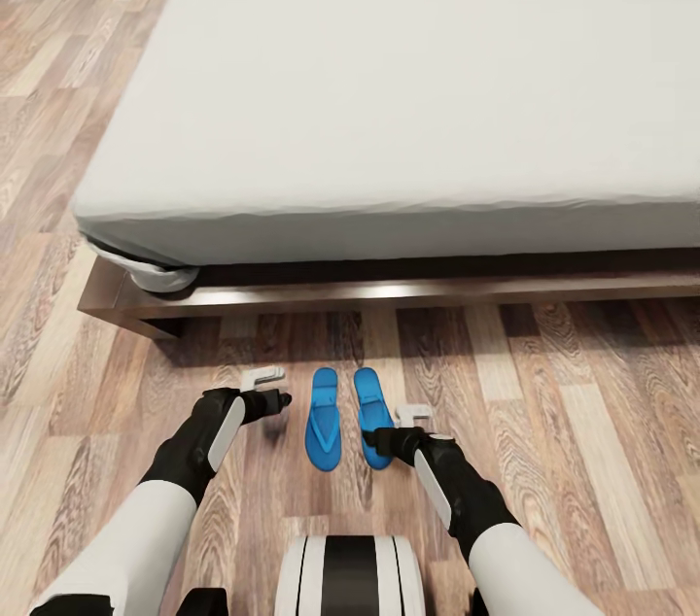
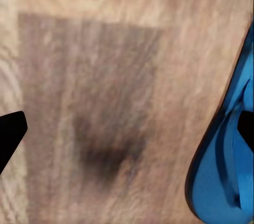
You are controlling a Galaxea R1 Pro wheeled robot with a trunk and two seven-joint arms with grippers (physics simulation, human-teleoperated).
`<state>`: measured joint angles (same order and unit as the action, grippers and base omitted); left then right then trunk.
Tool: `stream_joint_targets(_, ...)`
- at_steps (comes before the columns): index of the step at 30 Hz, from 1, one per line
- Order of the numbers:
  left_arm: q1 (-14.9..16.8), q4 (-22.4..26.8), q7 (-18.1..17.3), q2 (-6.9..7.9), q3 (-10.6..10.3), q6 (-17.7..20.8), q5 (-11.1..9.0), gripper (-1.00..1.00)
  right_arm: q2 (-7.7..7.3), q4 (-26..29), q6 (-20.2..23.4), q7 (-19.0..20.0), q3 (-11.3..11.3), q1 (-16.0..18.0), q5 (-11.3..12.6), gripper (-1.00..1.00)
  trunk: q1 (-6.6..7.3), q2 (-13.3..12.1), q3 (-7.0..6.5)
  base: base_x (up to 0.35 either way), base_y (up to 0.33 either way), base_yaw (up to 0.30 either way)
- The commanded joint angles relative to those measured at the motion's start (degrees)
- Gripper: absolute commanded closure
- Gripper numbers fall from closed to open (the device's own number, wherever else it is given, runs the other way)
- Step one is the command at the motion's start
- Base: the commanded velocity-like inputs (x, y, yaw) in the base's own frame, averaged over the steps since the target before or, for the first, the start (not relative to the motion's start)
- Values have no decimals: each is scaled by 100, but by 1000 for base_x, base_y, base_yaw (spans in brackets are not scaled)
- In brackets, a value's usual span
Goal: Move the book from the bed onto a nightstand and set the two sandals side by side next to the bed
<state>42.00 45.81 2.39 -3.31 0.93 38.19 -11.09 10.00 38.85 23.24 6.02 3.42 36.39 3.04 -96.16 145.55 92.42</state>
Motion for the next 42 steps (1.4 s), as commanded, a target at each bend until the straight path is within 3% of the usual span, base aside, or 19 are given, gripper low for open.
stream_joint_targets(1,1,7,25,-3,9,30,-51,-100,0,9,31,3,1,0,30,-100,3,0,-20,0,0,0)
stream_joint_targets(7,-2,5,25,-3,11,30,-54,-100,0,67,26,5,1,0,25,-100,19,-8,-153,0,0,0)
stream_joint_targets(20,1,4,19,-5,4,37,-52,-100,0,952,168,-37,-41,-45,-37,-100,52,-26,-441,0,0,0)
stream_joint_targets(21,1,2,20,-7,1,38,-51,-100,-73,1061,240,-41,-47,-53,-39,-100,55,-27,-463,0,0,0)
stream_joint_targets(22,-1,-1,17,-10,0,39,-51,-100,-449,1419,422,-33,-39,-76,-38,-100,57,-28,-485,0,0,0)
stream_joint_targets(26,0,-17,16,-11,-8,39,-37,-100,-890,1533,510,-3,-32,-85,-20,-100,68,-34,-573,0,0,0)
stream_joint_targets(27,-1,-49,18,-17,-12,39,-29,-100,-1092,1491,500,6,-31,-87,-10,-100,70,-35,-596,0,0,0)
stream_joint_targets(30,-1,-151,23,-19,-13,36,-26,-100,-1228,1363,487,5,-41,-87,-6,-100,78,-39,-662,0,0,0)
stream_joint_targets(31,-2,-372,29,-20,-14,25,-28,-100,-1312,1002,419,10,-48,-88,-24,-100,80,-40,-684,0,0,0)
stream_joint_targets(33,-5,-424,31,-17,-14,18,-30,-100,-1336,821,307,16,-41,-88,-32,-100,86,-43,-729,0,0,0)
stream_joint_targets(36,-7,-500,33,-18,-14,-145,-33,-100,-1355,460,-310,14,-31,-83,-35,-100,93,-47,-795,0,0,0)
stream_joint_targets(42,-8,-620,29,-20,-21,-342,-26,-100,-1359,326,-559,6,-26,-82,-39,-100,109,-55,-928,0,0,0)
